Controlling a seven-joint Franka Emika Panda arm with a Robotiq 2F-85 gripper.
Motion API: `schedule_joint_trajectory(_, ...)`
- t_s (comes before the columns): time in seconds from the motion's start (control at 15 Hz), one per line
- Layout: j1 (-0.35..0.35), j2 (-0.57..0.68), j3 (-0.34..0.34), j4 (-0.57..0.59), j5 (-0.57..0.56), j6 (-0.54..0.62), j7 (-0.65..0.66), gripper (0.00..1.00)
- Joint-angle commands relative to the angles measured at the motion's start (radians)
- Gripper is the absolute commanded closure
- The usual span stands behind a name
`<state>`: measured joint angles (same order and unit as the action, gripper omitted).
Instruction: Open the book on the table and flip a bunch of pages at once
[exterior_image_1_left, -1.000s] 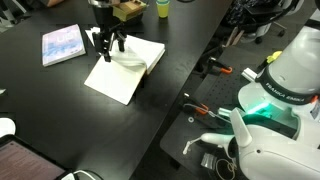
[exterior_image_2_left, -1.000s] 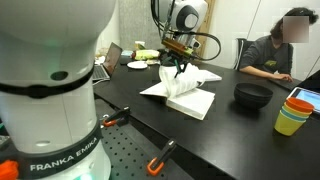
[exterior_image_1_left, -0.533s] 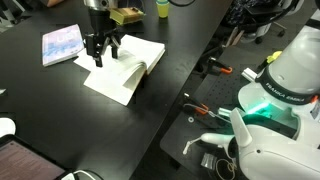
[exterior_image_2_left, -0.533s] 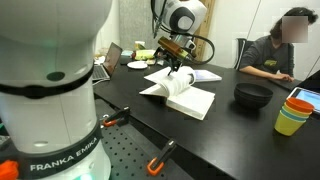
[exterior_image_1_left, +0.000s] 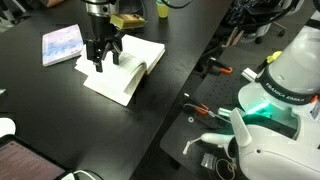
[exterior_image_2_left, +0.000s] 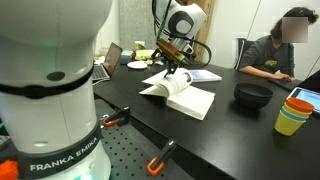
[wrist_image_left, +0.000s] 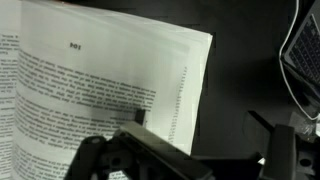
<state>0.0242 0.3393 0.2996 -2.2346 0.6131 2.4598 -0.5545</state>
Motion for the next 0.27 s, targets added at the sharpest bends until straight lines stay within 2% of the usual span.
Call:
schedule_joint_trajectory(0.0, 0.017, -0.022, 0.001, -0.001, -0.026, -0.036, 0.017, 0.0)
schedule_joint_trajectory(0.2, 0.051, -0.022, -0.007, -0.015, -0.11, -0.041, 0.06, 0.0)
